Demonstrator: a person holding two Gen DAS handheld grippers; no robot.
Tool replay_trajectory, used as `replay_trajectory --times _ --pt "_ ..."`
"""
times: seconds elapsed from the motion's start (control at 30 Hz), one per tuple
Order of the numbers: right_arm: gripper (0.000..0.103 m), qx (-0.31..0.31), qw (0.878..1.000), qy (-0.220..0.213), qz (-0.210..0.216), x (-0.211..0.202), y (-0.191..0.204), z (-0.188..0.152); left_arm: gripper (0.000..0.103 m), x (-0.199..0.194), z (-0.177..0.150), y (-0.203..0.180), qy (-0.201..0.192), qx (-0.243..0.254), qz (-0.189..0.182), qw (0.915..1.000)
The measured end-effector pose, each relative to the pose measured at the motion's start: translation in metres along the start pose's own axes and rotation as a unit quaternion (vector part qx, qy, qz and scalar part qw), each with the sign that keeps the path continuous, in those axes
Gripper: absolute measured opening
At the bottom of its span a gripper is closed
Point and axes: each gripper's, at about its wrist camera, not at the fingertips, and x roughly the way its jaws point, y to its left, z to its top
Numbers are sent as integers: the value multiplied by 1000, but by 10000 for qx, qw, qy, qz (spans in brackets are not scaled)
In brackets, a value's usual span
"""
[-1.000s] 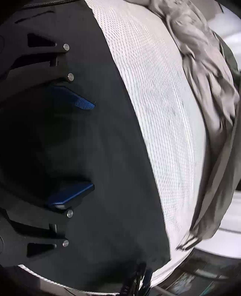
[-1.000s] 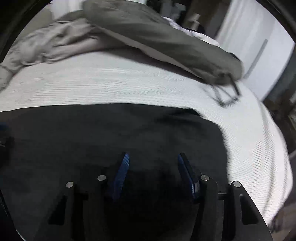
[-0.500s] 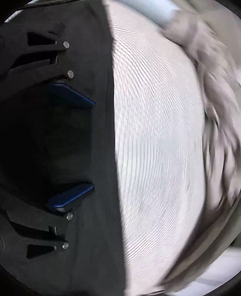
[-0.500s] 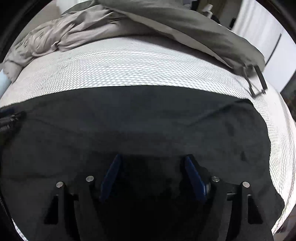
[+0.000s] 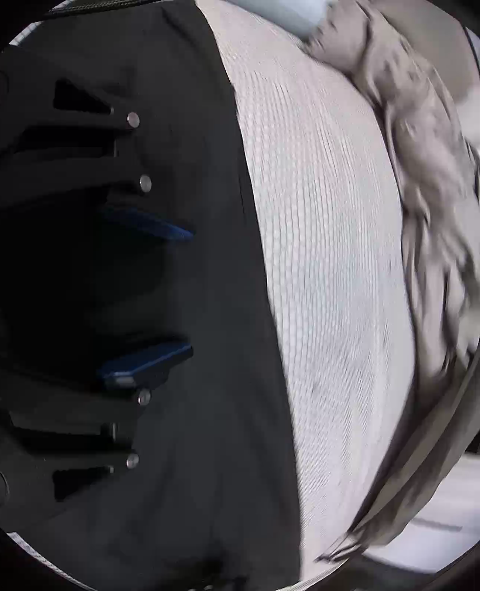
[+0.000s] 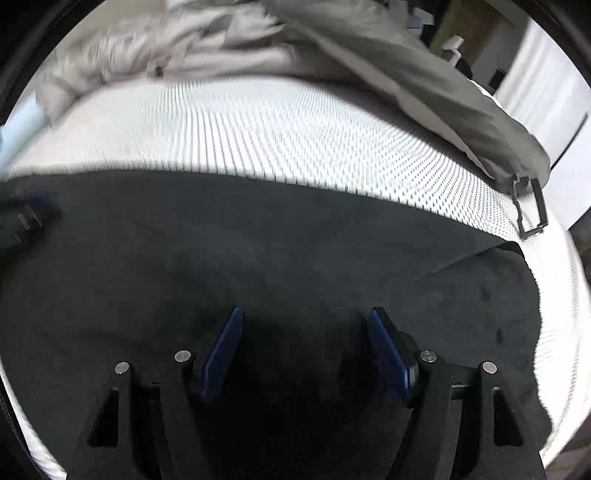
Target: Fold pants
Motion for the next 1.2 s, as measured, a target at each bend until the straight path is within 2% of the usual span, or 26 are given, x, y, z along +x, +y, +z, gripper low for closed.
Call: replay_trajectory --times 0.07,0.1,0.13,0.2,0.23,0.27,0.37,0.47,0.57,0.6,0.63,0.67,0.7,0.77,0.8,0.87,0.9,0.97,1.1,1.13,1.2 --pt "73 89 10000 -19 -40 -1 -8 -4 57 -4 -7 21 -37 -80 482 9988" --pt "73 115 9999 -5 -108 -1 -12 -5 57 -4 -9 30 -49 -123 521 9986" --pt "73 143 9998 0 -129 0 -14 -7 54 -6 -10 32 -52 -146 466 9988" --pt "73 256 9997 9 -44 -1 -21 -8 51 -21 -11 38 -163 -169 78 9997" --pt "73 287 9996 4 -34 -2 -22 -9 51 -31 -12 44 -316 -223 -152 9991" --pt "73 282 9996 -2 -41 -4 -22 -10 51 -43 -14 53 -492 -334 -204 9980" --pt "73 182 9998 -25 -71 -1 -25 -8 51 -59 -19 90 -719 -778 259 9940" --pt "73 142 9999 -35 -78 0 -26 -8 50 -39 -24 145 -442 -1361 466 9886" --pt "73 167 9998 -42 -42 -4 -23 -12 32 -16 -35 183 -147 -1489 420 9879" --pt "73 166 9998 -40 -38 -3 -25 -12 28 -13 -37 192 -82 -1477 693 9866" --pt "73 169 9998 -37 -48 -2 -27 -12 27 -15 -41 201 -70 -1529 1122 9818" --pt "73 175 9998 -32 -65 -5 -23 -12 20 -19 -43 209 -82 -1621 1404 9767" --pt "73 180 9998 -29 -76 -5 -23 -12 12 -23 -45 217 -100 -1772 1451 9734" --pt "73 168 9998 -44 -102 -6 -23 -13 13 -36 -50 218 -193 -1876 1245 9741" --pt "73 153 9998 -64 -112 -7 -22 -13 13 -46 -51 211 -357 -1792 868 9793" --pt "73 102 9998 -150 -7 -11 -19 -12 21 -54 -56 195 -421 -1501 57 9878" --pt "73 81 9998 -190 68 -14 -16 -12 26 -55 -63 191 -335 -1310 6 9908" --pt "73 48 9993 -269 267 -18 -11 -11 27 -37 -66 184 -14 -1017 469 9937" --pt "73 -63 9982 -265 526 -20 1 -13 29 -42 -67 197 -25 -1366 1087 9846" --pt "73 -73 9981 -259 547 -21 2 -14 29 -49 -67 196 -113 -1468 1034 9837" --pt "73 -57 9973 -282 681 -23 6 -14 29 -61 -64 174 -288 -1373 558 9885"
